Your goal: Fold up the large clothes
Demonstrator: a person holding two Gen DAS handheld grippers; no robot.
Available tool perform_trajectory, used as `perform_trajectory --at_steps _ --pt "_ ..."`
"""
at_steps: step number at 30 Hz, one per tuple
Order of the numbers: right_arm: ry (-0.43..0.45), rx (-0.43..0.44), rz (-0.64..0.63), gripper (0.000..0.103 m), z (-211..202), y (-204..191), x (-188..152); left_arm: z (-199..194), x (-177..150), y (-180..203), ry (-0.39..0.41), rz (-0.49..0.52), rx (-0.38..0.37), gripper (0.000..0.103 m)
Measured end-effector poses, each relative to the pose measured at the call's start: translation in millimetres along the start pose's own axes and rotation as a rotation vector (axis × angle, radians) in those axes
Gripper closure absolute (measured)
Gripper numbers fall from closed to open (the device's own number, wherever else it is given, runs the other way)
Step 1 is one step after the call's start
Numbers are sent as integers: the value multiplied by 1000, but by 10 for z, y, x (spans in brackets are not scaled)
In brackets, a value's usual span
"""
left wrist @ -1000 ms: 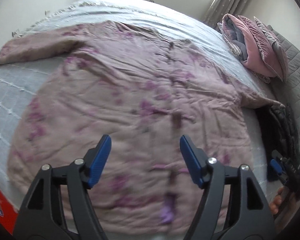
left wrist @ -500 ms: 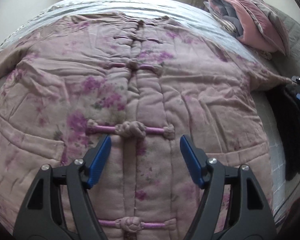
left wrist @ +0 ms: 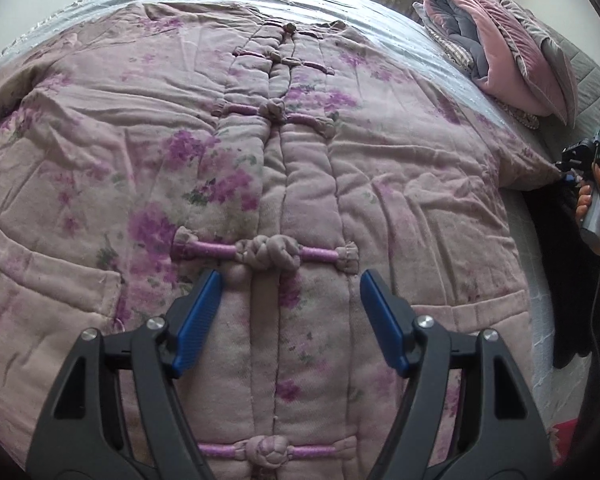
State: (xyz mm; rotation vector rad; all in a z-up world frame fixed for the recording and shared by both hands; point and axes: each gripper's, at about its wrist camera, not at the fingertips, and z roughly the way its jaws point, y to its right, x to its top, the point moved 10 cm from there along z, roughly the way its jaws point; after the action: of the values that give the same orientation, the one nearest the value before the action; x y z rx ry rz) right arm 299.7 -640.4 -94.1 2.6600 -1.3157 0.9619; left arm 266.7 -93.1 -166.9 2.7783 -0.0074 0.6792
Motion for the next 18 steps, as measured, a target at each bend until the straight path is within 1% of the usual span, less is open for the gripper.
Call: perform_trajectory --at_steps 1,3,5,7,8,9,11,13,14,16,18 --pt "2 -9 2 89 -33 -12 -11 3 11 -7 -5 -8 -15 31" --pt "52 23 29 91 -200 -70 51 -12 17 -25 -13 -28 -41 31" --pt "154 56 -16 91 -484 -207 118 -38 30 -50 -15 -54 -65 31" --pt "263 129 -73 92 -787 -396 124 -65 44 -73 -13 -74 -80 31" --pt "299 167 -73 92 -908 -455 125 -87 55 -97 -8 -85 -85 31" --pt "313 186 -60 92 -979 -466 101 -109 68 -120 -3 -94 -89 31" --pt "300 178 -13 92 -968 -426 79 -148 98 -174 7 -103 -94 31" --pt "266 108 39 92 -858 -314 59 -183 146 -262 12 -126 -112 31" --pt "269 86 62 92 -845 -288 56 -206 176 -327 17 -152 -121 31" --pt "324 62 52 92 -949 -419 63 -241 244 -447 26 -196 -140 31" --pt "437 65 -35 92 -1230 -792 5 -295 325 -637 43 -253 -150 31"
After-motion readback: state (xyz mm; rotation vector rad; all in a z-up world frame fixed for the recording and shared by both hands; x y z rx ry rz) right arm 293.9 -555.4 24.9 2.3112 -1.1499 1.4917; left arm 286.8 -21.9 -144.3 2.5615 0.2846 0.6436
